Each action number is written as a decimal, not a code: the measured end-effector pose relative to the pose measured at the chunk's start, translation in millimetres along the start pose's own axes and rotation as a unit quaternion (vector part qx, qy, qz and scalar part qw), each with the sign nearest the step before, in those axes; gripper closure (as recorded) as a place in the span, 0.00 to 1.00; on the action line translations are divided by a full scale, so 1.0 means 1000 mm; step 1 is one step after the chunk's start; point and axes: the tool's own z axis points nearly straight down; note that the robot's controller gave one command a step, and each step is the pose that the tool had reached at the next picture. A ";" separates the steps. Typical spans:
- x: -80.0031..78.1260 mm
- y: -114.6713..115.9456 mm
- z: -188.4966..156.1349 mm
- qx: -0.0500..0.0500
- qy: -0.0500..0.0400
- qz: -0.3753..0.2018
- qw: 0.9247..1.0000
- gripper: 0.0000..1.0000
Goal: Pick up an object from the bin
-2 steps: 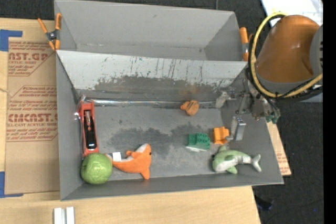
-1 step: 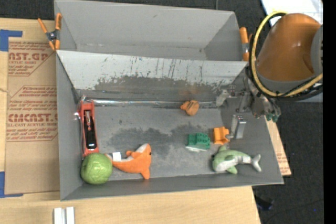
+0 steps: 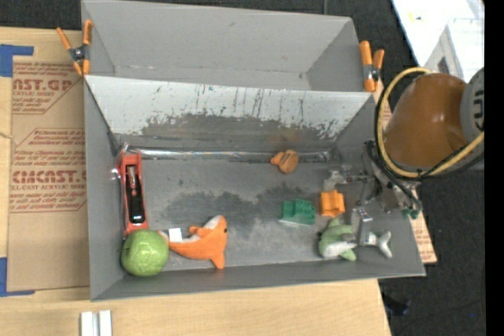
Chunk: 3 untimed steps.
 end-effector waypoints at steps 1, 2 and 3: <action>0.000 0.053 -0.007 0.001 -0.006 -0.139 0.990 0.00; 0.029 0.002 0.016 0.000 0.004 -0.187 0.982 0.00; -0.025 0.028 0.053 0.004 -0.006 -0.320 0.947 0.00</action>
Offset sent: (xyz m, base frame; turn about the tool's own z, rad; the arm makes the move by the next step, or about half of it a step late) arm -0.0285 -0.0004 -0.0146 -0.3802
